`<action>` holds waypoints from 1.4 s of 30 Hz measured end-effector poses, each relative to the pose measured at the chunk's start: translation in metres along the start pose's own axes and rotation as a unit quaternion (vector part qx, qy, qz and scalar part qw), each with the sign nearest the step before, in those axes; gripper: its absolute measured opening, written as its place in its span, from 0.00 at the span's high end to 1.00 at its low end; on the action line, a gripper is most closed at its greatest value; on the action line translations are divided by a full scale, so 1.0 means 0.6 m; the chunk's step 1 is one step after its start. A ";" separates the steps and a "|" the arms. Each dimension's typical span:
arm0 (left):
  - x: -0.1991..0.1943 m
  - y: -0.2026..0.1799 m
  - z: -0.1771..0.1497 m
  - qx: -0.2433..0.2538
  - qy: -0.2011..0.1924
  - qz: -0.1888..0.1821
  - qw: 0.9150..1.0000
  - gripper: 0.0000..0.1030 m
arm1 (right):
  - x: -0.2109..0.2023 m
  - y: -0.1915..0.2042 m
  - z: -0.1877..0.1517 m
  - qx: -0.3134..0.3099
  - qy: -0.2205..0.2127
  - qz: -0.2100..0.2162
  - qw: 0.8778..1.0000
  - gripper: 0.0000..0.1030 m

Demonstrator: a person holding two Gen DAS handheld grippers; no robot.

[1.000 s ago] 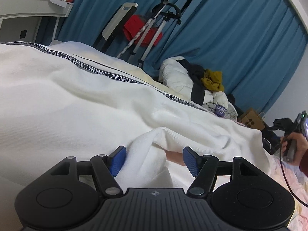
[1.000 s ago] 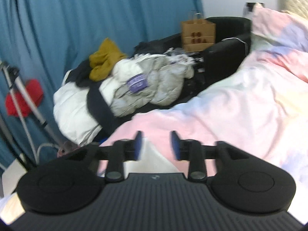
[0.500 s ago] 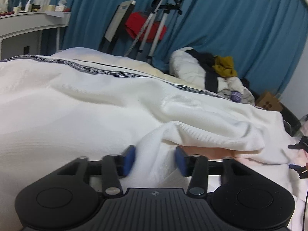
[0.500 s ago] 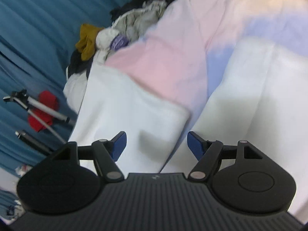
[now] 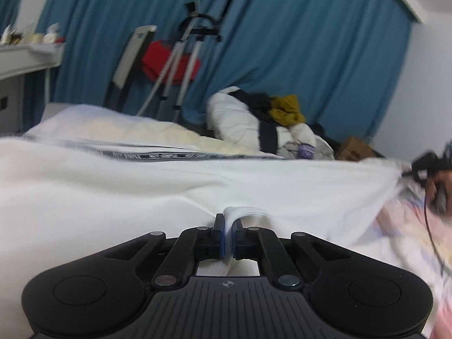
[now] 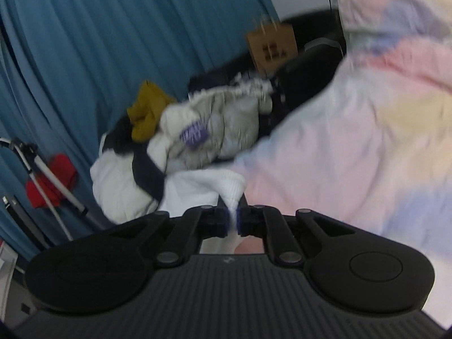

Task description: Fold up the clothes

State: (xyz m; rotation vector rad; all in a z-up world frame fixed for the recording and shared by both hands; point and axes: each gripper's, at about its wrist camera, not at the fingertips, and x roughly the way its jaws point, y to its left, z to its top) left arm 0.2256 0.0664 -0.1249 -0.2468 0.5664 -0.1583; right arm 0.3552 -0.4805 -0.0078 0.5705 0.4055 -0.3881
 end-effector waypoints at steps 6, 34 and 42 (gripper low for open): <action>0.002 -0.018 -0.006 0.047 0.012 -0.011 0.999 0.95 | 0.030 -0.123 -0.040 0.008 0.011 -0.064 0.998 0.92; -0.004 -0.007 -0.005 0.003 0.023 -0.015 1.000 0.68 | -0.110 -0.169 -0.169 -0.058 0.005 -0.090 0.994 0.60; -0.060 -0.006 -0.007 -0.040 0.045 0.009 0.998 0.45 | -0.280 -0.161 -0.215 -0.016 0.018 -0.019 1.000 0.45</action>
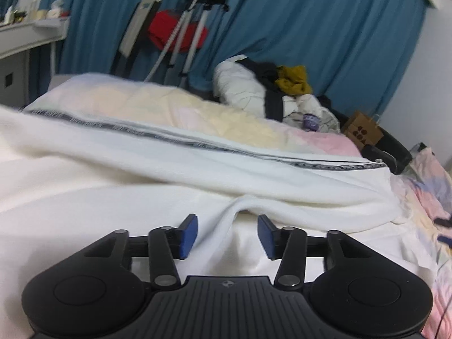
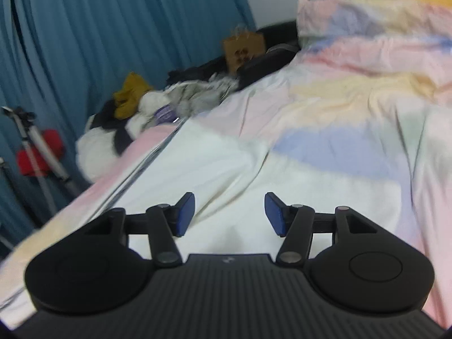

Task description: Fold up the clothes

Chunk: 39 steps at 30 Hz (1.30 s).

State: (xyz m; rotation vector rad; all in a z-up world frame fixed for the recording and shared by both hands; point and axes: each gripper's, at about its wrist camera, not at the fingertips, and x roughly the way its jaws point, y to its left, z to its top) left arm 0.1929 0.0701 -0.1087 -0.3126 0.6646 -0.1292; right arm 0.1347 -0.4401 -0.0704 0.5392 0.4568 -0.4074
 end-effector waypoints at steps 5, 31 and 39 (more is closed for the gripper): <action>-0.051 0.014 -0.009 -0.047 0.013 0.030 0.998 0.25 | -0.019 -0.002 -0.028 -0.018 0.033 0.007 0.999 0.45; -0.392 0.296 -0.123 -0.461 0.024 0.134 0.877 0.08 | -0.041 -0.176 0.006 0.198 0.031 0.005 0.980 0.28; -0.344 0.354 -0.147 -0.519 0.011 0.103 0.848 0.12 | -0.012 -0.245 -0.010 0.267 0.041 -0.027 0.963 0.27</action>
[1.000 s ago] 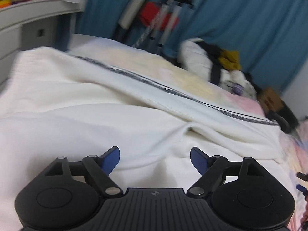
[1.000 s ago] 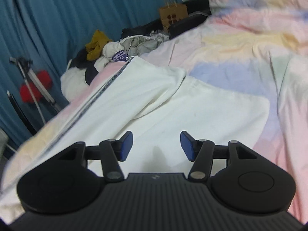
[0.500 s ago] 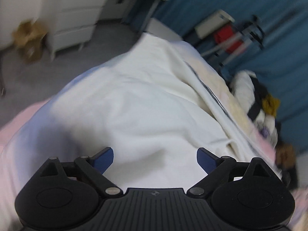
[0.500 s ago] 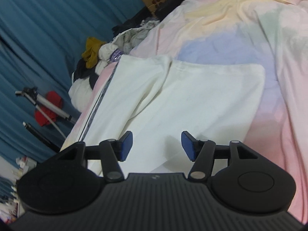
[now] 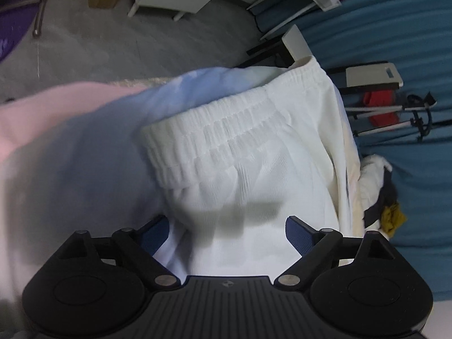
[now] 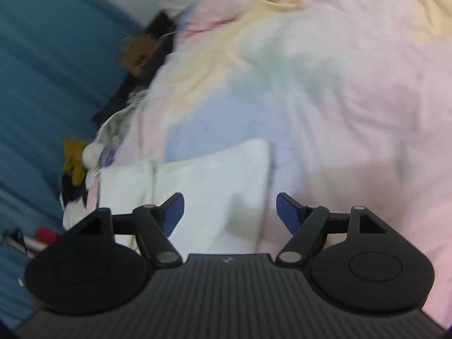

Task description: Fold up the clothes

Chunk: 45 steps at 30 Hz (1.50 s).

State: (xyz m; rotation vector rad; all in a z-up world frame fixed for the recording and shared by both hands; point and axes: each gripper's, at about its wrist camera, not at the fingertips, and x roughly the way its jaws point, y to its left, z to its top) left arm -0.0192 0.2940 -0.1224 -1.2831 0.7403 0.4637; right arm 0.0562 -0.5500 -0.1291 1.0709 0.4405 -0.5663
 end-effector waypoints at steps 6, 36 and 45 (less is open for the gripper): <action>0.012 -0.003 0.004 0.014 -0.028 -0.016 0.999 0.24 | 0.045 -0.038 0.010 0.035 0.019 0.004 0.999 0.28; -0.154 0.000 -0.013 0.014 -0.071 -0.182 0.981 0.85 | -0.049 0.076 0.053 -0.125 -0.146 0.061 0.979 0.94; -0.026 -0.139 0.115 -0.008 -0.062 -0.175 0.983 0.85 | 0.076 0.343 0.077 -0.202 -0.163 0.068 0.963 0.95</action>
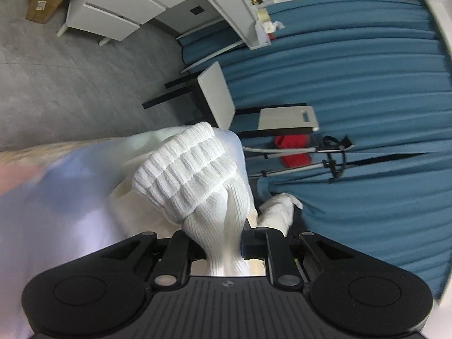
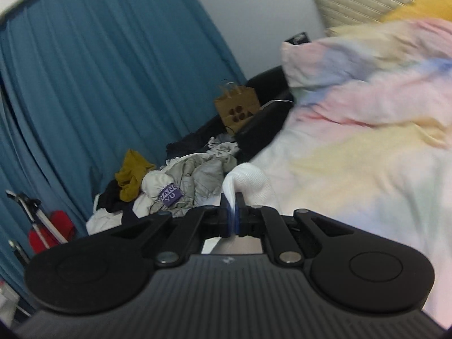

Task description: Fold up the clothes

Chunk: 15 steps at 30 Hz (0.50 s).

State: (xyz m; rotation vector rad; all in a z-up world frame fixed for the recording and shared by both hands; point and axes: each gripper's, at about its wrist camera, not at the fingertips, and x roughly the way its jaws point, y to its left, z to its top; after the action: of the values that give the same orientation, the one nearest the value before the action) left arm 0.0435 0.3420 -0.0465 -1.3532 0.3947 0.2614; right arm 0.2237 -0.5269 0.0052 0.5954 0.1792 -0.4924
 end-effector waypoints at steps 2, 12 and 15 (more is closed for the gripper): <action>0.065 -0.010 0.025 -0.001 0.003 0.016 1.000 0.85 | 0.063 0.056 -0.004 -0.021 0.007 -0.004 1.000 0.95; 0.326 -0.037 0.075 0.067 0.010 0.085 0.994 0.84 | 0.391 0.200 -0.152 -0.135 0.072 -0.072 0.986 0.94; 0.369 -0.040 0.077 0.091 0.012 0.098 0.991 0.80 | 0.423 0.204 -0.185 -0.153 0.083 -0.080 0.982 0.93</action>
State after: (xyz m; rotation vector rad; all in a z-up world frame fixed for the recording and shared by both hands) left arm 0.2598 0.3726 -0.1108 -1.1406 0.5603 0.3625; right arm 0.5022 -0.4743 -0.1012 0.3217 0.4561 -0.5583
